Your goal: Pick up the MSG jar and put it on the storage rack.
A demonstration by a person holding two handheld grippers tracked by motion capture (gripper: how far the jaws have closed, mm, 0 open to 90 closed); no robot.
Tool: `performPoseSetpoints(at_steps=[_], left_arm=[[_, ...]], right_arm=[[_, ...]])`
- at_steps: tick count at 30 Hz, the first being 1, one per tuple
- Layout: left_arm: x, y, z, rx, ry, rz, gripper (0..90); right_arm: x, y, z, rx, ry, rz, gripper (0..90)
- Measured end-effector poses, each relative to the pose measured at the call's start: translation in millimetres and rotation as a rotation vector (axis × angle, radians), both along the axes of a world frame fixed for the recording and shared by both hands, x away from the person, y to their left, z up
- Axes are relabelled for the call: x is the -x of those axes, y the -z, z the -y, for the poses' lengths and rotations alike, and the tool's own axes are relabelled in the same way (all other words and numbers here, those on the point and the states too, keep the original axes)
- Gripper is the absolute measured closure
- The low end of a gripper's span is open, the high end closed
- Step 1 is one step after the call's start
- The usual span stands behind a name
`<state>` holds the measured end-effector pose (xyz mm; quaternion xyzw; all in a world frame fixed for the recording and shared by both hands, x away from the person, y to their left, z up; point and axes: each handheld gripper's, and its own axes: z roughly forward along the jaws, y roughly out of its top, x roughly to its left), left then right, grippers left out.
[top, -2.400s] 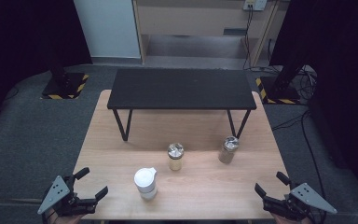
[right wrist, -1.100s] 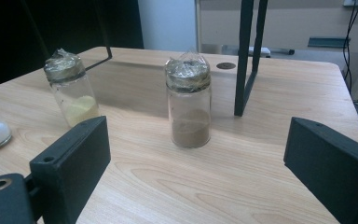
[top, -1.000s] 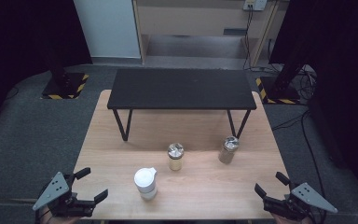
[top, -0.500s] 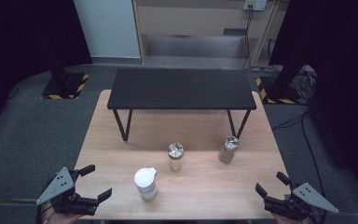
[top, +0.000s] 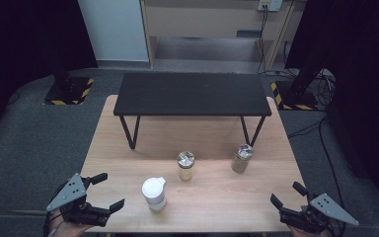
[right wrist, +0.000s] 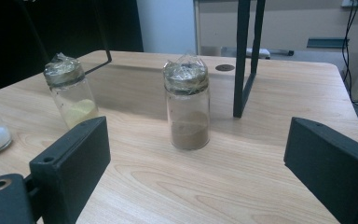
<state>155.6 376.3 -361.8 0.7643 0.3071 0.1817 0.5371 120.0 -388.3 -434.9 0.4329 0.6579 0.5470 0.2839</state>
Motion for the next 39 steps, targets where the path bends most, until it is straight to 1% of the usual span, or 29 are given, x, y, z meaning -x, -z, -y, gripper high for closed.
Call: performPoseSetpoints(at_steps=[5, 10, 16, 33, 39], left_arm=[[-4.9, -3.2, 8.4, -0.011, 0.023, -0.002, 1.0], [-8.3, -2.4, 14.1, -0.012, 0.037, -0.004, 1.0], [-15.7, -1.4, 24.2, -0.021, 0.055, -0.017, 1.0], [-31.7, 9.4, 43.6, -0.024, 0.084, -0.048, 1.0], [-38.0, 14.4, 51.9, -0.035, 0.097, -0.058, 1.0]], right_arm=[[-0.2, 0.0, 0.2, 0.001, -0.003, 0.001, 7.5], [-0.1, -0.1, 0.1, 0.003, -0.006, 0.003, 7.6], [-0.3, 0.4, 0.7, 0.004, -0.007, 0.006, 7.7], [-0.2, 0.5, 0.8, 0.003, -0.007, 0.007, 7.8], [-0.2, 0.6, 0.8, 0.004, -0.008, 0.008, 7.8]])
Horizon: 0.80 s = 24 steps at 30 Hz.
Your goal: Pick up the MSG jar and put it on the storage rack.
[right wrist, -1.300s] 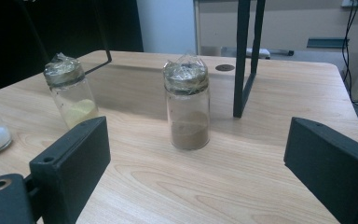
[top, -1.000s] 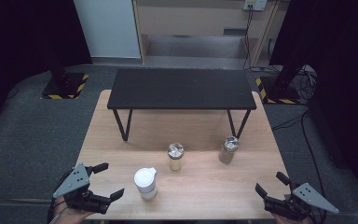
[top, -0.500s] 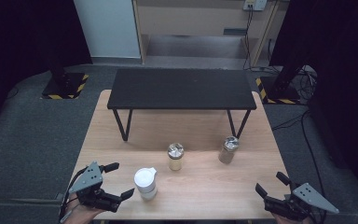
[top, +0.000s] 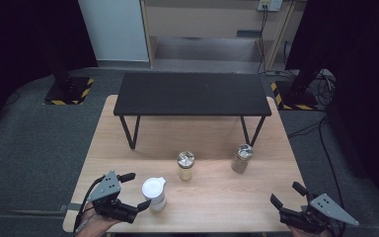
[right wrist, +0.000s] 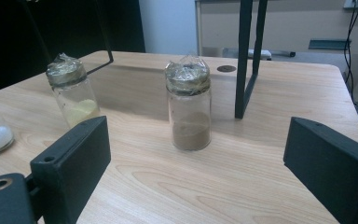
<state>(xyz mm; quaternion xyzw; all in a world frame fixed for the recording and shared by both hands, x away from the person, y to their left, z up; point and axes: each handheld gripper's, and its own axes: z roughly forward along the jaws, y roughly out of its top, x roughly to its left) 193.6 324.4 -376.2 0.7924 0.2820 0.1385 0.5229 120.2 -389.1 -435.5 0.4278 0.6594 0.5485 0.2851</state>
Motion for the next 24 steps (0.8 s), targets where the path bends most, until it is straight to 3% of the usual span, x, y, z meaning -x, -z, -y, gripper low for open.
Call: performPoseSetpoints(at_steps=[24], left_arm=[[-15.4, 23.0, 23.0, -0.041, 0.007, -0.015, 3.1]], right_arm=[[0.5, 0.6, 0.8, -0.006, 0.003, 0.002, 7.8]])
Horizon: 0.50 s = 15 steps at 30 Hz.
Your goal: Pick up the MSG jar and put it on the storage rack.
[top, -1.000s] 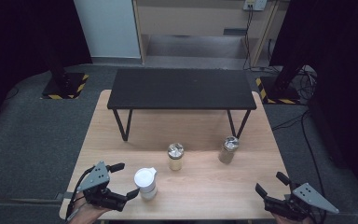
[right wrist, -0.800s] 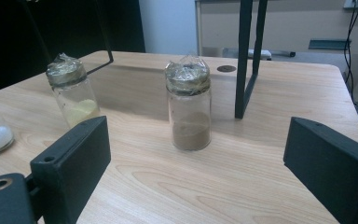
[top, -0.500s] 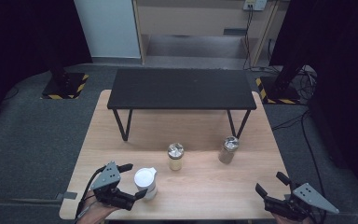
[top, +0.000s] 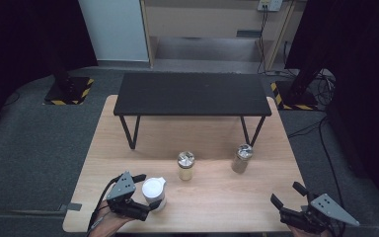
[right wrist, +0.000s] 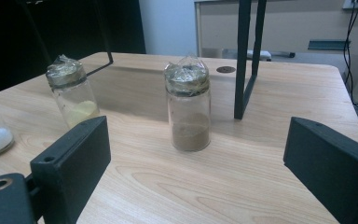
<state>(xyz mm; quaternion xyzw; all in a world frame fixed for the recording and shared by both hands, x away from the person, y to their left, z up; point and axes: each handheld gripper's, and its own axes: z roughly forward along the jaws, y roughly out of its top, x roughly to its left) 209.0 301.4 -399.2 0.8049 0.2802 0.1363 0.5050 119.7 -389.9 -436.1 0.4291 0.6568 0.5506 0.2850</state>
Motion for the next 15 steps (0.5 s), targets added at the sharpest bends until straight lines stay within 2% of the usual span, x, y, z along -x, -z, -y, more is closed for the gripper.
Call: performPoseSetpoints(at_steps=[8, 15], left_arm=[[-4.7, 9.4, 2.9, 0.009, 0.0, -0.008, 7.5], [-2.6, 20.9, 1.6, 0.026, 0.008, 0.037, 19.3]], right_arm=[[0.0, 0.2, 0.4, -0.001, 0.0, 0.001, 7.8], [0.0, 0.7, 1.1, -0.009, 0.002, -0.001, 7.8]])
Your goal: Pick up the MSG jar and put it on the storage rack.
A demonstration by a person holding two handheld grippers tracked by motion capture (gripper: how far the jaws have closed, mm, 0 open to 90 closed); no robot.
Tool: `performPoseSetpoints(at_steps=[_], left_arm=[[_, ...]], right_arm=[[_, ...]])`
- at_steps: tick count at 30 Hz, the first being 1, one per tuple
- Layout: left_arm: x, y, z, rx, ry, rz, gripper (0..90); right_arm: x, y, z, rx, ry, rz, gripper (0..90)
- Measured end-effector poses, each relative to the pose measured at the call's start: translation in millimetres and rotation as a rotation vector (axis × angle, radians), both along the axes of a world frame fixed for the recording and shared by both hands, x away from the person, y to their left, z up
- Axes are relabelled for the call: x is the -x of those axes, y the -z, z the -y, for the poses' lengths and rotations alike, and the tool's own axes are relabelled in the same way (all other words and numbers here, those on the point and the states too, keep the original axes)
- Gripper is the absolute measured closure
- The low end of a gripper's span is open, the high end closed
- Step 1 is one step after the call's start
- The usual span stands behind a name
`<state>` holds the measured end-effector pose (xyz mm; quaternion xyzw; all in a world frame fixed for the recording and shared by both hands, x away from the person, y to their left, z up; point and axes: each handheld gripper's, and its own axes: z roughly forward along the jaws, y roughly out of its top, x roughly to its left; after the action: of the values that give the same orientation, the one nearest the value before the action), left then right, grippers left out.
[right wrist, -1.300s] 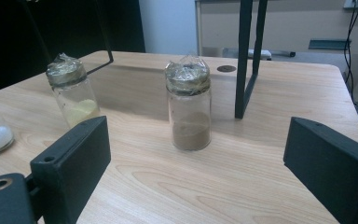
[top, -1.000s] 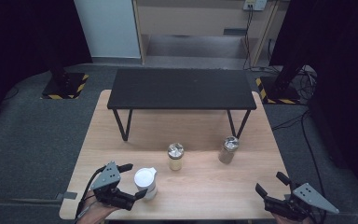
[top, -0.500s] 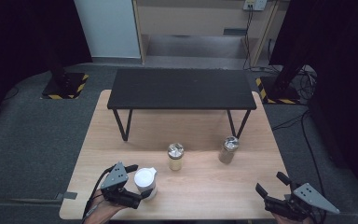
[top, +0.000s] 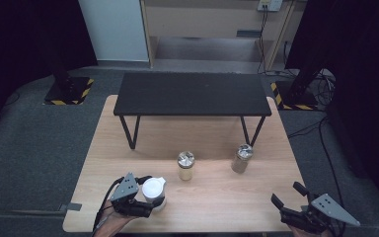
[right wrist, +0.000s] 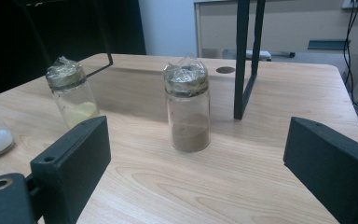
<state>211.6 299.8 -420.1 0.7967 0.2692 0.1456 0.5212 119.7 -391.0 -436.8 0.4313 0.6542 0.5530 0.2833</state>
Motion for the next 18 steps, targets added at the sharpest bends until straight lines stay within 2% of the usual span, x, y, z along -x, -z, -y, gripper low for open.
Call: performPoseSetpoints(at_steps=[4, 10, 18], left_arm=[[4.8, 5.0, -0.1, 0.008, -0.003, 0.035, 29.5], [8.6, 8.7, -0.1, 0.016, -0.011, 0.052, 29.9], [7.2, 7.4, -1.9, 0.022, -0.012, 0.046, 30.0]], right_arm=[[0.2, 0.1, 0.2, -0.001, 0.001, 0.001, 7.9], [0.0, 0.2, 0.3, -0.001, 0.0, 0.0, 7.8], [-0.1, 0.3, 0.2, -0.001, 0.0, 0.0, 7.7]])
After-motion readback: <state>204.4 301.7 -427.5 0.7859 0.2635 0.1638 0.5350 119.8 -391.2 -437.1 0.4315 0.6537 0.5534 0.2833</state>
